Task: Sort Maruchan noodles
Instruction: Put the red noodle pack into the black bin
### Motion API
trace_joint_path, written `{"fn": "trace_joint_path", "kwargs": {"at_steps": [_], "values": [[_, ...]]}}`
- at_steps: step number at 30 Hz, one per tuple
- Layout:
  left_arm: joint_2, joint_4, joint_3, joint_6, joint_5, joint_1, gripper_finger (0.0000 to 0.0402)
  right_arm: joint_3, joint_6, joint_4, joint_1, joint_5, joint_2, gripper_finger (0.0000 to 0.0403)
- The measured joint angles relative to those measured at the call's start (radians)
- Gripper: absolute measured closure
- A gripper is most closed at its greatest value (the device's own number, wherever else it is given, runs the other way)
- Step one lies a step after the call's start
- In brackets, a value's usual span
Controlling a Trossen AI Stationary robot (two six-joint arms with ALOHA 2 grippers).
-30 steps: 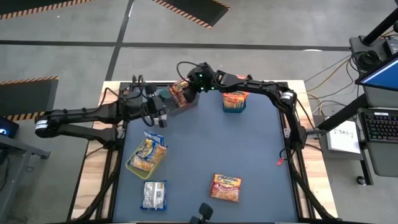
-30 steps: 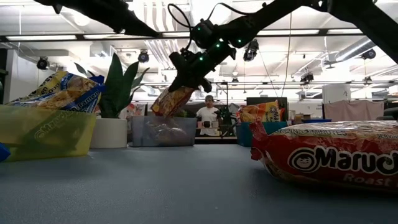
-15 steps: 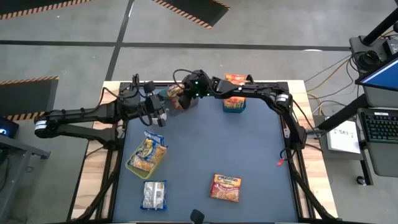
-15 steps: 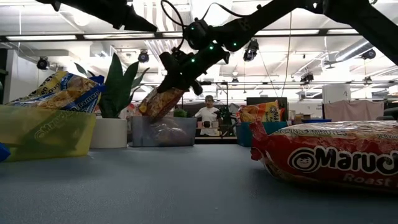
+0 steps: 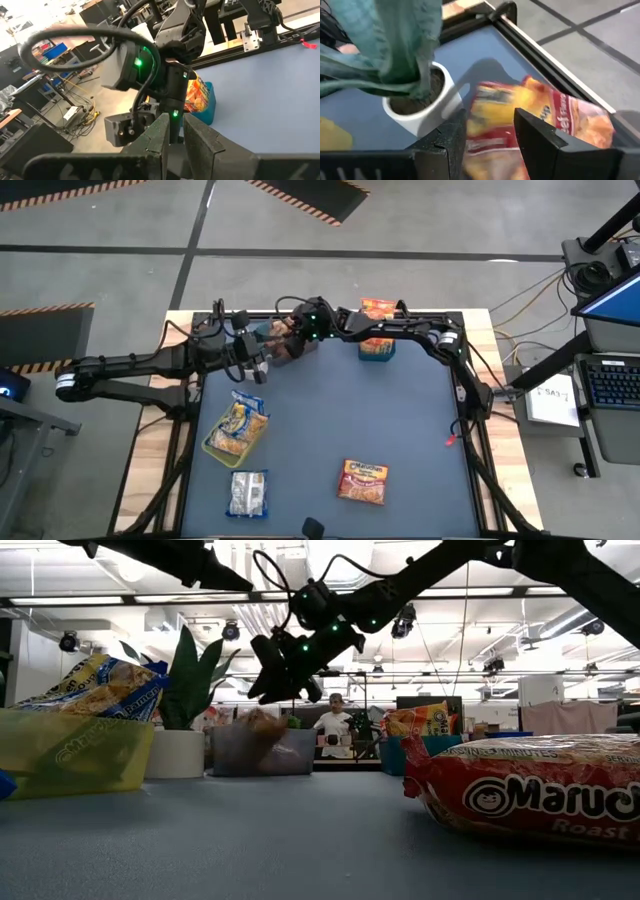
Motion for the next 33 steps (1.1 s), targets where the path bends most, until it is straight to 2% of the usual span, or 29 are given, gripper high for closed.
{"fn": "trace_joint_path", "kwargs": {"at_steps": [6, 9, 13, 16, 19, 24, 27, 33], "values": [[0.0, 0.0, 0.0, 0.0, 0.0, 0.0, 0.0363, 0.0, 0.003, 0.006, 0.004, -0.005, 0.0, 0.0244], [0.0, 0.0, 0.0, 0.0, 0.0, 0.0, 0.0363, 0.0, -0.006, 0.007, 0.003, -0.053, 0.0, 0.0244], [0.001, 0.0, 0.0, 0.0, 0.0, 0.0, 0.0363, 0.0, -0.009, 0.003, -0.001, -0.009, -0.003, 0.0251], [0.001, -0.001, 0.0, 0.0, 0.001, 0.0, 0.0363, 0.0, 0.011, -0.016, -0.019, 0.061, -0.011, 0.0275], [0.001, -0.006, 0.0, -0.001, 0.001, 0.0, 0.0363, 0.0, -0.002, -0.068, -0.044, 0.141, -0.013, 0.0316], [0.001, -0.009, 0.0, -0.001, 0.001, -0.001, 0.0363, -0.001, -0.032, -0.164, -0.057, 0.158, -0.001, 0.0386], [0.001, -0.009, 0.0, -0.001, 0.001, -0.001, 0.0363, -0.002, -0.043, -0.158, -0.049, 0.148, 0.008, 0.039], [0.001, -0.007, 0.0, -0.001, 0.001, -0.001, 0.0363, -0.002, -0.009, -0.144, -0.026, 0.035, 0.026, 0.039]]}}
